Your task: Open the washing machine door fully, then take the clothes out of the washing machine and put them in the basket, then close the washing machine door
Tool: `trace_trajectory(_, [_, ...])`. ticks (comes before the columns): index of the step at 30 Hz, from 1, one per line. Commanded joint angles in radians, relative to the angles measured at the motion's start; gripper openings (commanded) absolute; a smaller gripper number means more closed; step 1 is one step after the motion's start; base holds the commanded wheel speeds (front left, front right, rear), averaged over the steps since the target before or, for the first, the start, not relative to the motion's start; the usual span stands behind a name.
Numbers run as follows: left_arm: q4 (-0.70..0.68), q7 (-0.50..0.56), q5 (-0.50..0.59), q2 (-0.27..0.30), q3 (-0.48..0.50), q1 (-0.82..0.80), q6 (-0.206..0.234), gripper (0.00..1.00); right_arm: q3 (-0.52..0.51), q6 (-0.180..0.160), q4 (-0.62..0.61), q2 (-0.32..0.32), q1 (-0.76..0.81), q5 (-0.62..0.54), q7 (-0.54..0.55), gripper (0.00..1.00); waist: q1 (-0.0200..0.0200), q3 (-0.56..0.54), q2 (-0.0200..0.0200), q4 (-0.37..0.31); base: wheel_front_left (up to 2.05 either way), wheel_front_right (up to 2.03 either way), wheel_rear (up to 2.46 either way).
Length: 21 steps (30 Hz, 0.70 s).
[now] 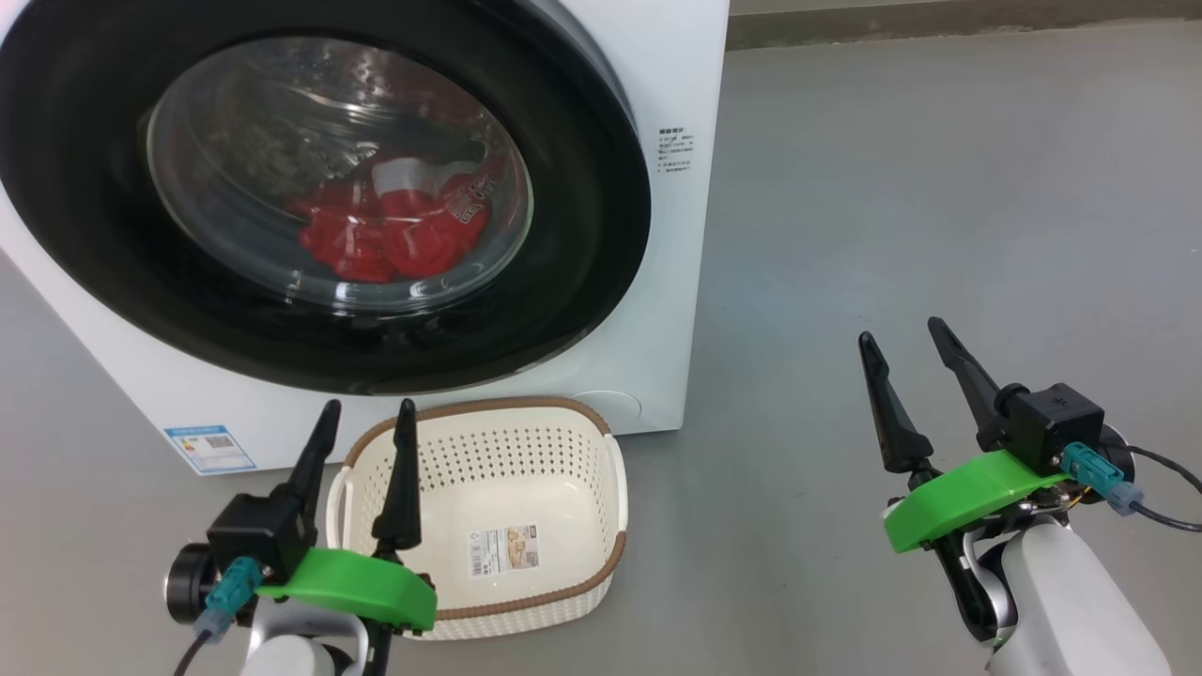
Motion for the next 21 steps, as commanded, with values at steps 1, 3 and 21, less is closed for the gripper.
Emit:
trace_trajectory(1, [-0.028, -0.012, 0.011, 0.022, 0.035, -0.036, 0.004, 1.0, 0.019, 0.0, -0.03, 0.001, -0.037, -0.003, -0.009, 1.0, 0.0, -0.001, 0.0, 0.0, 0.0, 0.0, 0.0])
trace_trajectory(3, [-0.027, -0.012, 0.012, 0.022, 0.035, -0.035, 0.003, 1.0, 0.018, 0.0, -0.032, 0.001, -0.036, -0.005, -0.009, 1.0, 0.0, -0.002, 0.0, 0.002, 0.0, 0.0, 0.0])
trace_trajectory(21, [-0.058, -0.012, 0.008, 0.021, 0.024, -0.034, 0.001, 1.0, 0.005, 0.0, -0.075, 0.001, -0.035, -0.009, -0.009, 0.91, 0.0, 0.023, 0.0, 0.013, 0.0, 0.0, 0.0])
